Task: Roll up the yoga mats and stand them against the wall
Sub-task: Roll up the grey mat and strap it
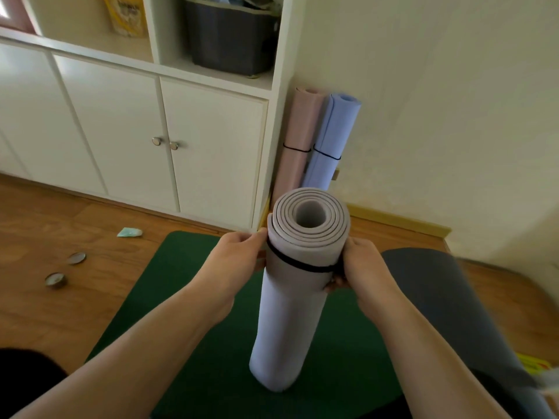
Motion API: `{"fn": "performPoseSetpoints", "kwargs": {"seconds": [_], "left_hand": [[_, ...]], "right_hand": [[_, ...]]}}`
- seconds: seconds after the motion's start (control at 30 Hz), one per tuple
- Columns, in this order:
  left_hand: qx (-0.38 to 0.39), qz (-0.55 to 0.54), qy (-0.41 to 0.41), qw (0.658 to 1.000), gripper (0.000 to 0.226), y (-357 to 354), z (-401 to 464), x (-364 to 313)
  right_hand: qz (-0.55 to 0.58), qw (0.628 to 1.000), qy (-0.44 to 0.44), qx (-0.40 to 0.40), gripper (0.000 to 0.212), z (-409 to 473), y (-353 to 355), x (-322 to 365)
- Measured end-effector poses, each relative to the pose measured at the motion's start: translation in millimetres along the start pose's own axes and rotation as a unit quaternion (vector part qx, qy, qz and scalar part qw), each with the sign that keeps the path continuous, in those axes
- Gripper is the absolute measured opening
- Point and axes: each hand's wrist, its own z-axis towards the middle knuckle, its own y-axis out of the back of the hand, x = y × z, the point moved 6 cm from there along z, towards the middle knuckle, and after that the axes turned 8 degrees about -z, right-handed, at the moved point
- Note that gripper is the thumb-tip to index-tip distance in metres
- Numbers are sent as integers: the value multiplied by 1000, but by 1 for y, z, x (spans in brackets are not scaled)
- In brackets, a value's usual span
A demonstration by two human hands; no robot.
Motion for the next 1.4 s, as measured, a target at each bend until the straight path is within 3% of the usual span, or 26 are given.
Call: {"fn": "performPoseSetpoints", "kwargs": {"seconds": [0.17, 0.3, 0.33, 0.43, 0.47, 0.6, 0.67, 0.87, 1.03, 1.23, 1.4], "left_hand": [[26, -11, 6, 1000, 45, -12, -3, -14], [47, 41, -14, 998, 45, -22, -4, -22], [39, 60, -19, 997, 45, -23, -3, -23], [31, 87, -25, 995, 45, -26, -3, -27], [34, 87, -23, 995, 45, -28, -4, -28], [54, 115, -27, 992, 52, -36, -7, -29], [45, 114, -29, 992, 52, -37, -7, -30], [28, 88, -15, 996, 44, -40, -8, -30], [35, 180, -29, 983, 76, -48, -14, -39], [7, 273, -117, 955, 49, -52, -14, -51], [-26, 258, -155, 953, 44, -57, -20, -54]], "right_hand": [[-6, 1000, -9, 4, 47, 1, 6, -5], [61, 998, -5, 25, 43, -9, 11, -2], [83, 996, -14, 37, 47, -12, 13, -1], [74, 989, -58, 111, 89, -17, 22, 4], [60, 988, -63, 131, 95, -19, 25, 6], [39, 988, -45, 145, 56, -22, 29, 14], [48, 989, -45, 133, 48, -20, 27, 12], [64, 991, -37, 115, 49, -18, 28, 8], [61, 991, -32, 113, 45, -20, 29, 8], [14, 995, -55, 88, 48, -20, 31, 7], [-26, 993, -70, 86, 50, -20, 32, 8]]}}
